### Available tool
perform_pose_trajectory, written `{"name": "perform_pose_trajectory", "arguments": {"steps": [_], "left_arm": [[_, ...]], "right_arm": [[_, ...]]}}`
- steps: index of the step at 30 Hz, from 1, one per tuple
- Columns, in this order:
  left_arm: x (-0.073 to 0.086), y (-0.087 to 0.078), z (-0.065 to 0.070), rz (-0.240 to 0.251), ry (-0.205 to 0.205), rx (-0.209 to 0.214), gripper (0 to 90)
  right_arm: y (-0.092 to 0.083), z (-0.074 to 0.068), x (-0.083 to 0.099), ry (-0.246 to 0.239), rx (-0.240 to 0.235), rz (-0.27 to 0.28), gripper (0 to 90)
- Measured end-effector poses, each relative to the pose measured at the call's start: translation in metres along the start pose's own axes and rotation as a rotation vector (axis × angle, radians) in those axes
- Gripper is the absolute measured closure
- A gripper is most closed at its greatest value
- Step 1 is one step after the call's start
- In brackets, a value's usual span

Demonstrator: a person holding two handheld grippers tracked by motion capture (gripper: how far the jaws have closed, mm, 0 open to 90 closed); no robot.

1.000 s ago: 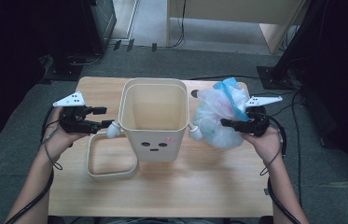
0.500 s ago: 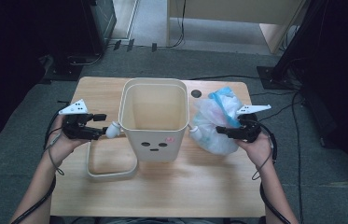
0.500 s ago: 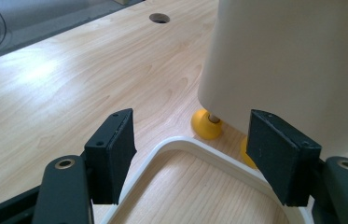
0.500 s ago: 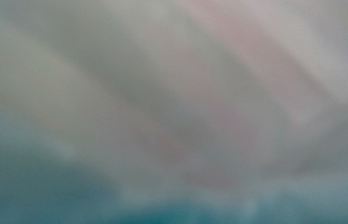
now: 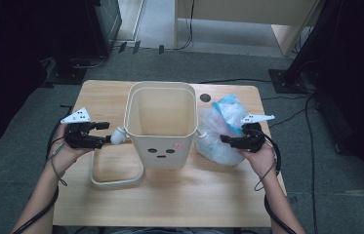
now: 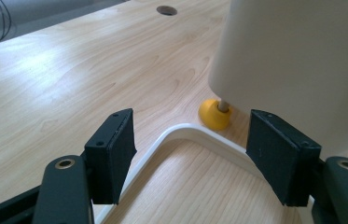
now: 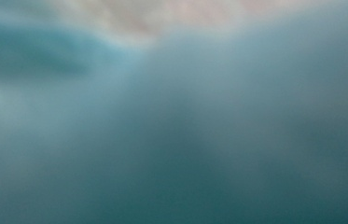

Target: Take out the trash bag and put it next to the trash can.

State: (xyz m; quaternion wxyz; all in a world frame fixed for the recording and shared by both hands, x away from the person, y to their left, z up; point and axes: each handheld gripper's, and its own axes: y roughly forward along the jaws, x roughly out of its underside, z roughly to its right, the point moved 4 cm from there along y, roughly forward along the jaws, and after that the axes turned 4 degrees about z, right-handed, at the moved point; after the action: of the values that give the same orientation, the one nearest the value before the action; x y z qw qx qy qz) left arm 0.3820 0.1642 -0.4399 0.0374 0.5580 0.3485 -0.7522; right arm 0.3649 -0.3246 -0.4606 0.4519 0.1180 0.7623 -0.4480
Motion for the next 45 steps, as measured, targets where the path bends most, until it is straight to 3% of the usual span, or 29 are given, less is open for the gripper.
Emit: {"name": "perform_pose_trajectory", "arguments": {"steps": [7,11,14,19,28,37,43,45], "left_arm": [[0.01,0.003,-0.002,-0.022,0.025,-0.005,33.7],[0.016,0.006,-0.005,-0.024,-0.011,-0.002,33.5],[0.02,0.007,-0.005,-0.04,-0.007,-0.004,33.4],[0.026,0.007,-0.007,-0.05,-0.008,-0.009,32.6],[0.038,0.007,-0.014,-0.047,0.003,-0.019,32.6],[0.044,0.006,-0.021,-0.024,-0.033,-0.043,30.4],[0.052,0.006,-0.028,-0.044,-0.061,-0.067,31.4],[0.055,0.005,-0.031,-0.034,-0.048,-0.07,32.5]], "right_arm": [[0.006,0.003,0.006,0.041,0.021,0.006,46.3],[0.011,0.004,0.008,0.058,0.058,0.025,44.1],[0.012,0.004,0.009,0.073,0.063,0.036,42.5],[0.018,0.004,0.012,0.05,0.119,0.049,35.5],[0.02,0.007,0.016,0.08,0.121,0.053,32.5],[0.022,0.008,0.018,0.086,0.123,0.046,32.3],[0.022,0.009,0.018,0.096,0.126,0.051,32.1],[0.023,0.009,0.018,0.095,0.126,0.053,32.0]]}}
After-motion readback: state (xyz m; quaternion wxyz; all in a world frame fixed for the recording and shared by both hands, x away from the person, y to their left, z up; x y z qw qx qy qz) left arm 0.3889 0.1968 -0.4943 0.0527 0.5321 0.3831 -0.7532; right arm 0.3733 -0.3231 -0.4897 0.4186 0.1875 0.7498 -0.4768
